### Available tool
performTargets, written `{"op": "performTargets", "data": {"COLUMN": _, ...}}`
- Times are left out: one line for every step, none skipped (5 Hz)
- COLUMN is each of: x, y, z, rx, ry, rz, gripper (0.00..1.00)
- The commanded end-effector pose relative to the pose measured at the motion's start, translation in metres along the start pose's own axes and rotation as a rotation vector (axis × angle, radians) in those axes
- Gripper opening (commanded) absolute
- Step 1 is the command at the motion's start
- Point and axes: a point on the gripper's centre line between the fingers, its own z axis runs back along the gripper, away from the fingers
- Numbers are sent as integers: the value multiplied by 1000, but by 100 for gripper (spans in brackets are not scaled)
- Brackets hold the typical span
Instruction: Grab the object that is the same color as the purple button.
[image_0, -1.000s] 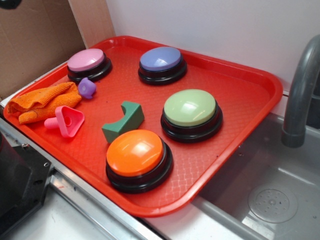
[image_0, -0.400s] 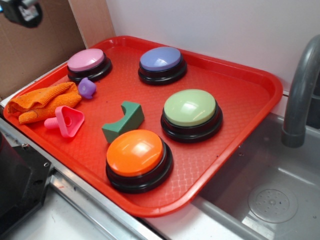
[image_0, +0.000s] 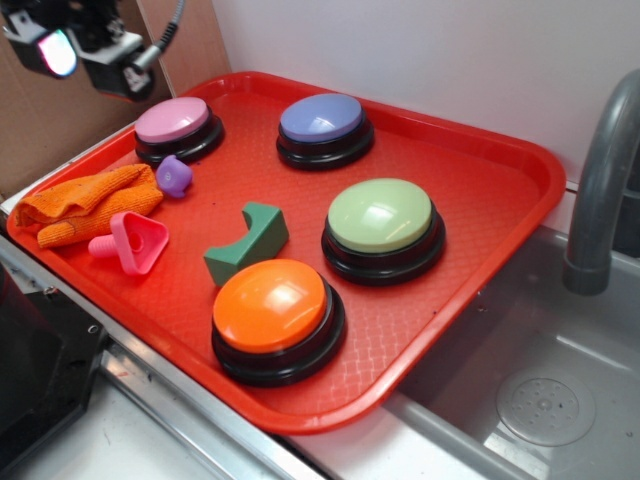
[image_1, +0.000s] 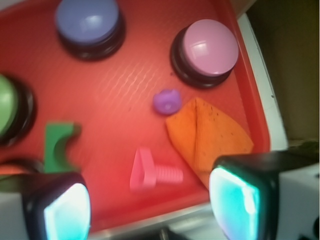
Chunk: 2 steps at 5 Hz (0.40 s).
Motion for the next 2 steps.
{"op": "performTargets", "data": {"x": 26, "y": 16, "z": -55, "rx": 62, "ry": 20, "rz": 106, "gripper": 100}}
{"op": "performTargets", "data": {"x": 32, "y": 19, "z": -72, "rx": 70, "ry": -17, "rz": 128, "gripper": 100}}
